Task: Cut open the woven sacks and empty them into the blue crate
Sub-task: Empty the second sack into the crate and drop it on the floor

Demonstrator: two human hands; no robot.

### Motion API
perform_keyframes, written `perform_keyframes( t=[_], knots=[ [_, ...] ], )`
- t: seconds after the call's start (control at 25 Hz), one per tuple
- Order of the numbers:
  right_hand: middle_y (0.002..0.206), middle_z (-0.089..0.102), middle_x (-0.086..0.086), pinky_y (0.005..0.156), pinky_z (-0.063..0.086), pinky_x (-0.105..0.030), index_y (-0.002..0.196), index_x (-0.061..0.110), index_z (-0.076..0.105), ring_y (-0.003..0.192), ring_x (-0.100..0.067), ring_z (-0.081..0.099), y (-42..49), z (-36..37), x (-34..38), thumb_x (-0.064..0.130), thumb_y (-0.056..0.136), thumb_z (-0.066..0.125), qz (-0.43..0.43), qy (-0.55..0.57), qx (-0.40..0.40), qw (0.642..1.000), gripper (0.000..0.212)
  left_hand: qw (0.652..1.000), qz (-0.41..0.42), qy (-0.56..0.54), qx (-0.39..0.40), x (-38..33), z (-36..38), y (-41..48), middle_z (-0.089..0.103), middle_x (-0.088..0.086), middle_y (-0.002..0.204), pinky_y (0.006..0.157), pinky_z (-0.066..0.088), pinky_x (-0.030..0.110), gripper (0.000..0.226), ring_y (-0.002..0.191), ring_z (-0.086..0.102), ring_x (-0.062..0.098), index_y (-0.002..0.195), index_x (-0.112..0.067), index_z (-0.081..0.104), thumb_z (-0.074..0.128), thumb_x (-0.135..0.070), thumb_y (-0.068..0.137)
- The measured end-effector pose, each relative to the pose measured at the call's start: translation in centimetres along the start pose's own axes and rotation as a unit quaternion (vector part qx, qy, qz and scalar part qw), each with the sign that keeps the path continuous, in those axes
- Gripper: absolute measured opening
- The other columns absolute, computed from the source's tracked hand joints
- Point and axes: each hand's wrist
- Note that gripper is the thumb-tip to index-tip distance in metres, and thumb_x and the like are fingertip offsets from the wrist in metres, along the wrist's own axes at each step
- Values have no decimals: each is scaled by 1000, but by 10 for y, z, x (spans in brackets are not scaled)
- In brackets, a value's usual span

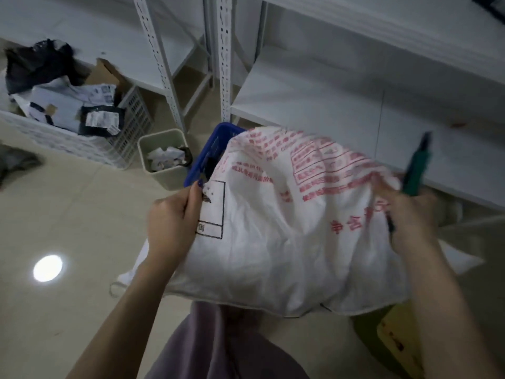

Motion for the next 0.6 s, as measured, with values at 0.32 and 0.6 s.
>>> perform_keyframes(
  t=[0.32,0.6],
  knots=[
    [95,64,-7,74,50,-30,114,1,57,84,-22,62,-1,-8,-55,29,82,72,69,-113,1,991,45,981,-89,99,144,28,67,-54,66,21,71,62,41,38,63,74,60,41,76,-2,66,29,-51,93],
    [93,68,-8,74,54,-33,85,13,60,81,-24,66,-7,-21,-55,22,76,78,78,-55,8,995,21,921,-219,75,313,55,56,-36,61,13,79,70,34,30,52,87,56,31,77,-2,60,32,-41,99]
  ],
)
Point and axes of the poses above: each hand's wrist, its own y-axis towards the middle knuckle, its own z-axis out of the palm, x = y × z
